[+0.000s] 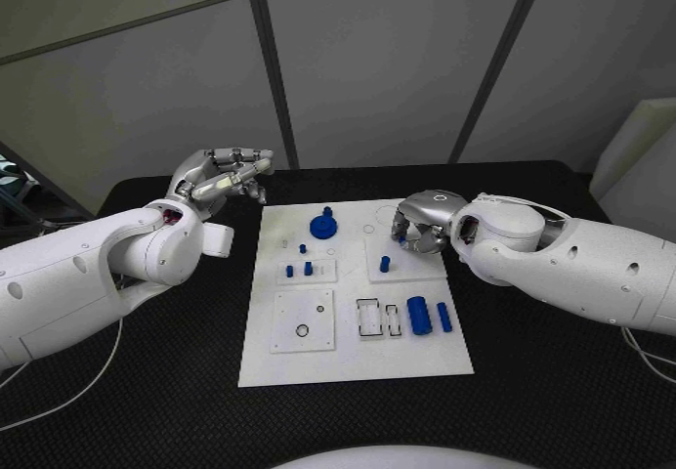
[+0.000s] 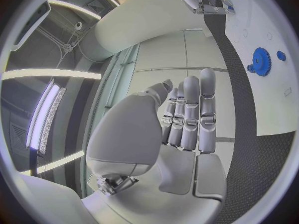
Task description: Assemble the parts on the task board
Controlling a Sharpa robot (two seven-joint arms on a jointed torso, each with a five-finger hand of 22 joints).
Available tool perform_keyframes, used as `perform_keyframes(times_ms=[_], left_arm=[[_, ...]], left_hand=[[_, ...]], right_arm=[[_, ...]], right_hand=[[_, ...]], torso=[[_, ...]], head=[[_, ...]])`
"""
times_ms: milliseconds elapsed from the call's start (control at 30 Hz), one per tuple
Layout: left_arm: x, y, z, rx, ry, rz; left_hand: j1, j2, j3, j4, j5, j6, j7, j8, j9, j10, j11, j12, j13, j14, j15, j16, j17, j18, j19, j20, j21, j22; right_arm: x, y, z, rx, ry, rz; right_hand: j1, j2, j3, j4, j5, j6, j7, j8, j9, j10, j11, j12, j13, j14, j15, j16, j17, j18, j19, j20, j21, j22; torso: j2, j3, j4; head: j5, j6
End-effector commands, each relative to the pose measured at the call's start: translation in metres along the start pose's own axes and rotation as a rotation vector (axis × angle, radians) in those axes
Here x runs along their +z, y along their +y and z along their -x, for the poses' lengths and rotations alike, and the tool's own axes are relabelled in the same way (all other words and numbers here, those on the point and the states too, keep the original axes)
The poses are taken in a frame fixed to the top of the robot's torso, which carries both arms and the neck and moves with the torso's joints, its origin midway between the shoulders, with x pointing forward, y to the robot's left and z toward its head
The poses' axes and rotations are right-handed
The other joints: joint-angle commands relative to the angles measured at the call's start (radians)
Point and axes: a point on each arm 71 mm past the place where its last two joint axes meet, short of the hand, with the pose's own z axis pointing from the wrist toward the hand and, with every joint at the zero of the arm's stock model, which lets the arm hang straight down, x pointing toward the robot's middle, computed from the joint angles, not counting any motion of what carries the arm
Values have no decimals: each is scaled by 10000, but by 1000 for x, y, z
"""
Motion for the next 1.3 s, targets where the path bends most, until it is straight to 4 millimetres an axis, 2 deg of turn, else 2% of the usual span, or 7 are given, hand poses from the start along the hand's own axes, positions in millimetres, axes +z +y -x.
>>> perform_keyframes(times_ms=[33,467,633,767,1000,1300], left_arm=[[1,-2,0,-101,67,-152],[1,0,2,-88,38,-6],[1,0,2,-89,41,15],[1,0,2,-91,45,17],[1,0,2,-90,43,13],[1,0,2,-38,47,-13]], left_hand=[[-2,43,-46,10,7,40,-3,57,-10,-11,-22,45,11,-70,-18,-54,-9,-163,-87,8,-31,-15],[20,35,-103,-9,5,-58,61,20,-33,-119,27,38,-9,-111,8,-63,-57,-172,-82,15,-100,-65],[25,26,-125,-15,5,-103,83,1,-41,-156,45,38,-16,-125,21,-64,-73,-175,-81,22,-123,-81],[25,26,-125,-15,5,-103,83,1,-41,-156,45,38,-16,-125,21,-64,-73,-175,-81,22,-123,-81],[30,26,-133,-18,7,-123,92,-7,-44,-173,53,39,-19,-131,27,-63,-81,-177,-80,26,-134,-89],[30,26,-133,-18,7,-123,92,-7,-44,-173,53,39,-19,-131,27,-63,-81,-177,-80,26,-134,-89]], right_arm=[[-2,0,-5,-205,217,-64],[-3,0,-4,-303,150,-59],[-3,-1,-4,-305,95,-129],[-3,-1,-3,-304,62,-170],[-3,2,-1,-269,-181,-55],[-3,4,2,-180,-649,-52]], right_hand=[[-3,69,121,-53,-36,86,-1,7,-1,92,-17,-20,10,363,-71,151,98,-176,85,15,116,125],[-207,-94,328,-180,-36,-37,74,-138,-54,-10,55,-222,-16,253,-10,383,154,-186,7,65,275,295],[-299,-189,425,-218,-35,-203,160,-233,-89,-176,137,-356,-39,186,47,380,75,-175,-74,109,267,286],[-300,-165,503,-247,-37,-177,171,-207,-78,-133,145,-349,-21,195,58,530,206,-199,-11,130,381,420],[-294,16,609,-364,-79,345,-7,47,41,428,-37,-111,106,291,-58,1099,690,-306,320,76,874,984],[-470,146,534,-324,-161,591,-119,152,114,669,-147,-56,172,312,-138,1394,908,-381,518,4,1162,1323]], torso=[[-3,7,-13],[-4,-5,-4],[-2,-5,-7],[-3,-6,-7],[0,-2,-1],[-5,-5,-9]], head=[[-6,-3],[-65,-14],[-91,1],[-97,-1],[-129,4],[-136,8]])
